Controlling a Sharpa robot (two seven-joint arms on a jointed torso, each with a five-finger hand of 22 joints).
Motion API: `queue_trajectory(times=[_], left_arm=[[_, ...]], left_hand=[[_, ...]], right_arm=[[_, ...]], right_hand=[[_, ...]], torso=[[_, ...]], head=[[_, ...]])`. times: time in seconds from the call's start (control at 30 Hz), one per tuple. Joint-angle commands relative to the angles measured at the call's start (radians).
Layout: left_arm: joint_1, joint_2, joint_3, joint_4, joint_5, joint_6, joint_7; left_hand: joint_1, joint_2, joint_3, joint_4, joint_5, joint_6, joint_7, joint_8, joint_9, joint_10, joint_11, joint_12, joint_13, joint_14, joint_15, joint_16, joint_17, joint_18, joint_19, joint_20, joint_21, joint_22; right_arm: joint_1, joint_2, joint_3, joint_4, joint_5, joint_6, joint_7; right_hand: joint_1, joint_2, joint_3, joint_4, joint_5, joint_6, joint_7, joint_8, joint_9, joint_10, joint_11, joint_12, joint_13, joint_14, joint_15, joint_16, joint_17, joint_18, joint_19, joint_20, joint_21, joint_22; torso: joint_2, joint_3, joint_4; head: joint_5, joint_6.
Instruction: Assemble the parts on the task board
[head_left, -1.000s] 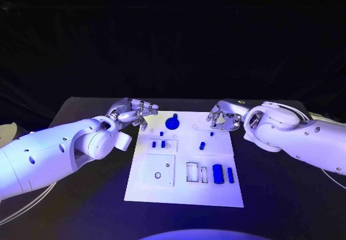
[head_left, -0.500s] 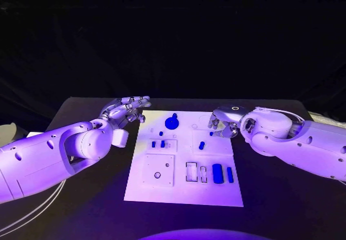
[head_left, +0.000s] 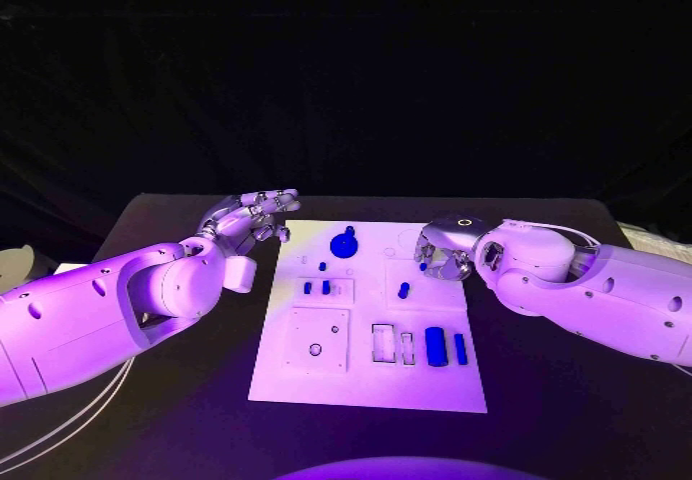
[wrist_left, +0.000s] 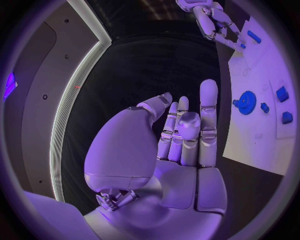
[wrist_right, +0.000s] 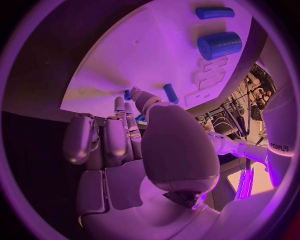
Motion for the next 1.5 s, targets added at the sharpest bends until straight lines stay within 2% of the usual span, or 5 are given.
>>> queue_trajectory(times=[0.03,0.43,0.7,1.13,1.5], left_arm=[[0.0,0.003,0.001,0.002,0.012,0.005,0.013],[0.0,0.005,0.001,-0.003,-0.015,0.018,-0.013],[0.0,0.004,0.001,-0.002,-0.052,0.027,-0.022],[0.0,0.005,0.001,-0.002,-0.058,0.028,-0.024],[0.0,0.005,0.0,-0.002,-0.059,0.028,-0.025]], left_hand=[[-0.008,-0.001,-0.008,0.001,0.006,0.0,0.0,0.003,-0.002,0.0,0.004,0.007,-0.001,-0.009,-0.001,-0.008,-0.004,0.019,-0.007,0.002,-0.008,-0.002],[-0.007,-0.001,-0.012,-0.001,0.008,-0.008,0.003,0.0,-0.003,-0.008,0.006,0.007,-0.003,-0.014,0.001,-0.011,-0.01,0.019,-0.009,0.003,-0.013,-0.006],[-0.006,-0.001,-0.012,-0.001,0.008,-0.009,0.003,0.0,-0.003,-0.009,0.007,0.008,-0.003,-0.015,0.001,-0.011,-0.011,0.019,-0.009,0.003,-0.014,-0.006],[-0.004,0.0,-0.011,-0.003,0.009,-0.01,0.003,0.0,-0.003,-0.01,0.007,0.008,-0.003,-0.015,0.001,-0.011,-0.012,0.019,-0.009,0.003,-0.015,-0.007],[-0.004,0.0,-0.011,-0.003,0.009,-0.01,0.003,0.0,-0.003,-0.01,0.007,0.008,-0.003,-0.015,0.001,-0.011,-0.012,0.019,-0.009,0.003,-0.015,-0.007]], right_arm=[[-0.004,0.006,0.0,-0.006,-0.014,0.023,0.006],[-0.013,0.023,-0.001,-0.029,-0.005,0.062,0.009],[-0.016,0.028,-0.002,-0.036,-0.026,0.078,0.002],[-0.018,0.017,0.0,-0.004,-0.049,-0.027,-0.017],[0.001,-0.007,0.009,0.037,-0.047,-0.082,-0.032]], right_hand=[[0.007,0.011,0.013,-0.002,-0.007,0.01,-0.006,0.0,0.002,0.008,-0.002,0.001,-0.007,0.035,-0.009,-0.005,0.001,0.008,-0.001,-0.004,-0.007,0.0],[0.014,0.043,0.056,-0.014,-0.037,0.048,-0.01,0.008,0.008,0.05,-0.008,0.008,-0.026,0.041,-0.007,0.002,0.008,0.006,0.008,-0.003,-0.004,0.008],[0.03,0.059,0.077,-0.043,-0.039,0.073,-0.013,0.013,0.013,0.075,-0.013,0.008,-0.032,0.043,-0.009,0.005,0.011,0.005,0.012,-0.005,-0.003,0.012],[0.033,0.072,0.095,-0.065,-0.048,0.085,-0.011,0.012,0.016,0.095,-0.014,0.006,-0.034,0.045,-0.006,0.014,0.02,0.001,0.02,-0.005,0.007,0.028],[0.031,0.071,0.096,-0.067,-0.049,0.084,-0.01,0.012,0.017,0.096,-0.013,0.005,-0.035,0.046,-0.005,0.015,0.021,0.001,0.022,-0.005,0.009,0.031]], torso=[[0.0,0.001,0.0011],[0.001,0.0015,-0.0007],[0.0,0.0015,0.0006],[-0.001,0.0005,0.0003],[-0.001,0.0,0.0012]], head=[[0.003,0.0],[0.004,-0.004],[0.0,-0.007],[0.001,-0.004],[0.0,-0.001]])
